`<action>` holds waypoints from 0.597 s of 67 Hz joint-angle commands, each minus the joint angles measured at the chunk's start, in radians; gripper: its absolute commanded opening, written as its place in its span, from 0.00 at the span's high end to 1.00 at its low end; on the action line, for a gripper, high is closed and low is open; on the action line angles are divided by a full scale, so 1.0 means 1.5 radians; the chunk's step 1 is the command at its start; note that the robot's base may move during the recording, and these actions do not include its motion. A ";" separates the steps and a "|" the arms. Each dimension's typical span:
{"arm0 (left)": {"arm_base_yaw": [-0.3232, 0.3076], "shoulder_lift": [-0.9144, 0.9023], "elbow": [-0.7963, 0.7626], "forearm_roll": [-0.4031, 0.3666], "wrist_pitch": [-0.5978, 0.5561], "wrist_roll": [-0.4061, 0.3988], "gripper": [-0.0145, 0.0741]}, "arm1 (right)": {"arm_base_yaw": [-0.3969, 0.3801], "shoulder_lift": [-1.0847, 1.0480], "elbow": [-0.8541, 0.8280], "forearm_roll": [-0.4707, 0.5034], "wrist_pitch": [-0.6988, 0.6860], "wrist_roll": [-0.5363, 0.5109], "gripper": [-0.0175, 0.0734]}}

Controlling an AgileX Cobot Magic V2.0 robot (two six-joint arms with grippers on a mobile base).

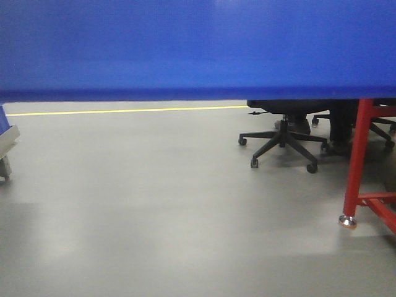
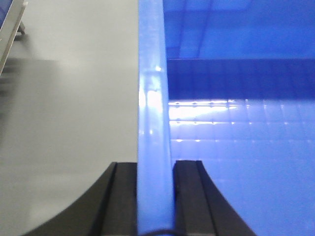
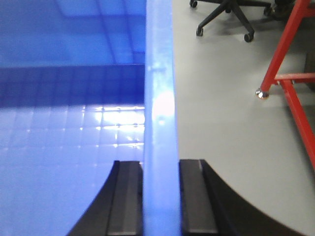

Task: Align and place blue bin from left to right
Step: 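Carry the blue bin in both grippers while driving across the floor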

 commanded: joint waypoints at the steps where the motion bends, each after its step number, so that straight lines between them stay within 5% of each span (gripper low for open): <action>1: -0.009 -0.003 -0.012 0.006 -0.065 0.000 0.96 | 0.005 -0.006 -0.013 -0.005 -0.099 -0.004 0.90; 40: -0.009 -0.003 -0.012 0.006 -0.065 0.000 0.96 | 0.005 -0.006 -0.013 -0.005 -0.101 -0.004 0.90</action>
